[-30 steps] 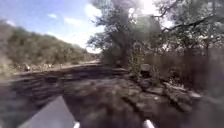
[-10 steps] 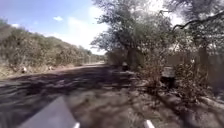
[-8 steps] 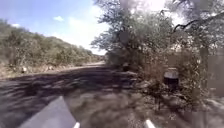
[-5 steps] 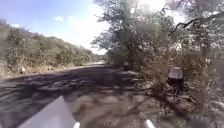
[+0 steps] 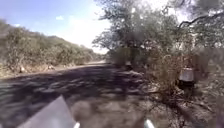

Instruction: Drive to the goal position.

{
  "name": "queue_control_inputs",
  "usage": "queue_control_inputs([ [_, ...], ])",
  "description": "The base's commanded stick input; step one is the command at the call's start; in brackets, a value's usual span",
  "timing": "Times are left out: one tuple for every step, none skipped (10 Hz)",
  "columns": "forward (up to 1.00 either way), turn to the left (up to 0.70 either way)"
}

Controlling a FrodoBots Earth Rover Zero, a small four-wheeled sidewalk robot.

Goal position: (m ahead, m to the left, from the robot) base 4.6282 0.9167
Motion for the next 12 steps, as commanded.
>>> queue_control_inputs([
  [0.50, 0.00],
  [0.50, 0.00],
  [0.50, 0.00],
  [0.50, 0.00],
  [0.50, 0.00],
  [0.50, 0.00],
  [0.50, 0.00],
  [0.50, 0.00],
  [0.50, 0.00],
  [0.50, 0.00],
  [0.50, 0.00],
  [0.50, 0.00],
])
